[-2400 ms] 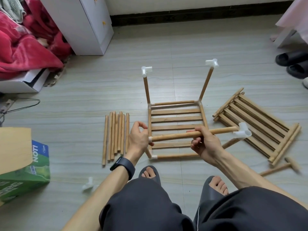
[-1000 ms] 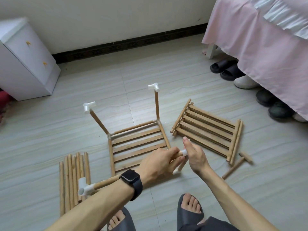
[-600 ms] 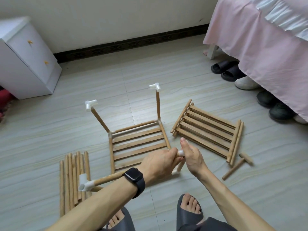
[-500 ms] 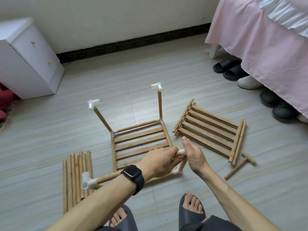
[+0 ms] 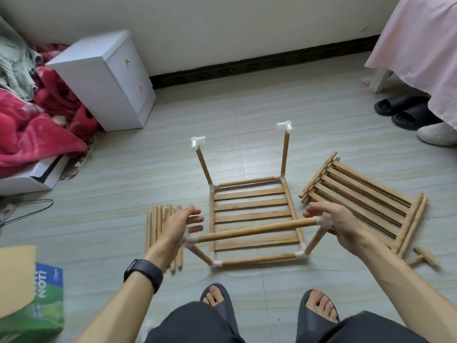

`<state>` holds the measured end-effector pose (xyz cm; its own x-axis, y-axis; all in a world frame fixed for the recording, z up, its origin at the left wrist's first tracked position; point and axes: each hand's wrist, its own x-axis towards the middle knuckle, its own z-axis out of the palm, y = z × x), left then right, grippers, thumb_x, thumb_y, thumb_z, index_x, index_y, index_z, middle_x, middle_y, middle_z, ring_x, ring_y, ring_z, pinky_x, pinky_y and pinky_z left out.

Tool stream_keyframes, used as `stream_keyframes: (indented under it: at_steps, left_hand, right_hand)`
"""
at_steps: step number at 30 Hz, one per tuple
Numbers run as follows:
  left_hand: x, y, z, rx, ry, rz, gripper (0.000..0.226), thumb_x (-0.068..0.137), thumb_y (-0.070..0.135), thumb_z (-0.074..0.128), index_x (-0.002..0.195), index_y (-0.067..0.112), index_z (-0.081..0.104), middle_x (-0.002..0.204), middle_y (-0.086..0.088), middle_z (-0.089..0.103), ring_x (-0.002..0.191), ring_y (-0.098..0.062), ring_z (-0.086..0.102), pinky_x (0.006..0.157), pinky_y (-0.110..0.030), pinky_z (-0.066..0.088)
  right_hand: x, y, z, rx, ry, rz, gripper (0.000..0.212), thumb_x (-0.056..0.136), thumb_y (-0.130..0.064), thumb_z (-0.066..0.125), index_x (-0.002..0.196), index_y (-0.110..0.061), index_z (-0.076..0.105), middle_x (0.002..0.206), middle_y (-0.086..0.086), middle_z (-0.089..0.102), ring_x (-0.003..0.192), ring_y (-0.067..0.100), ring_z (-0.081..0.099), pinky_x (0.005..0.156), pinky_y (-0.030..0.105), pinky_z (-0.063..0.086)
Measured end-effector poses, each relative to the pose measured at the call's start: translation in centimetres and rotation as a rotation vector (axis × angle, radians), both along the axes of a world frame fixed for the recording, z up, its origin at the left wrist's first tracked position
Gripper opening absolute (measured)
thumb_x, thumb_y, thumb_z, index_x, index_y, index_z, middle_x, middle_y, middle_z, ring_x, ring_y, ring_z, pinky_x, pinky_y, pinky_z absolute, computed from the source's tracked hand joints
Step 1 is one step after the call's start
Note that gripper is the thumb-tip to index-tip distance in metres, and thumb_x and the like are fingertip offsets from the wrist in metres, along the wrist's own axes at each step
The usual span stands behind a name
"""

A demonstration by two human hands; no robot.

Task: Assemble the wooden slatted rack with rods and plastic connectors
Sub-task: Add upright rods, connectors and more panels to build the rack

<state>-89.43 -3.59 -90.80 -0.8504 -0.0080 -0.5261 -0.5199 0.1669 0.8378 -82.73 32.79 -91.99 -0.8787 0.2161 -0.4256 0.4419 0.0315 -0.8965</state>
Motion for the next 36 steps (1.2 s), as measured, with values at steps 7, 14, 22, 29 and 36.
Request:
stream_keyframes:
  at_steps: [7,14,22,29,36]
  left_hand:
    - [-0.1,1.1,-1.3,0.246,-0.097,0.148,0.032,0.103,0.027,0.049,0.112,0.004,0.070,0.087,-0.010,0.070,0.077,-0.025,0.067,0.068,-0.034,0.053]
    - [-0.1,2.1,-2.8,0.151,-0.010,0.198,0.024,0.105,0.009,0.046,0.114,0.013,0.068,0.087,-0.004,0.066,0.063,-0.015,0.056,0.062,-0.027,0.048]
    - [-1.4,2.1,-2.9,-0.035,-0.053,0.154,0.036,0.106,0.007,0.034,0.108,0.015,0.068,0.099,-0.008,0.069,0.049,-0.014,0.061,0.054,-0.028,0.051]
    - [-1.6,2.5,-2.5,-0.137,-0.087,0.154,0.040,0.103,0.004,0.027,0.108,0.015,0.065,0.101,-0.010,0.068,0.061,-0.017,0.062,0.059,-0.030,0.051]
    - [-1.2,2.0,-0.9,-0.077,-0.153,0.005,0.028,0.106,0.007,0.038,0.114,0.012,0.065,0.099,-0.013,0.071,0.073,-0.021,0.067,0.061,-0.030,0.057]
  right_hand:
    - [-1.3,0.0,-0.9,0.004,-0.037,-0.080,0.026,0.098,-0.019,0.061,0.075,-0.008,0.064,0.065,0.006,0.068,0.069,0.022,0.056,0.066,0.035,0.038]
    - [-1.4,-1.1,-3.0,0.143,0.035,-0.161,0.026,0.100,-0.025,0.061,0.077,-0.013,0.061,0.059,-0.001,0.065,0.070,0.021,0.056,0.077,0.041,0.044]
    - [-2.1,-0.7,-2.9,0.063,0.021,-0.148,0.026,0.099,-0.020,0.062,0.076,-0.011,0.060,0.057,0.000,0.062,0.066,0.020,0.052,0.074,0.036,0.041]
    - [-1.4,-0.3,-2.8,0.125,0.049,-0.059,0.024,0.101,-0.025,0.060,0.082,-0.011,0.060,0.060,0.001,0.065,0.072,0.022,0.055,0.079,0.041,0.042]
    - [-3.6,-0.5,-2.1,0.135,0.074,-0.075,0.031,0.095,-0.038,0.067,0.084,-0.009,0.067,0.063,0.002,0.066,0.068,0.018,0.060,0.079,0.040,0.043]
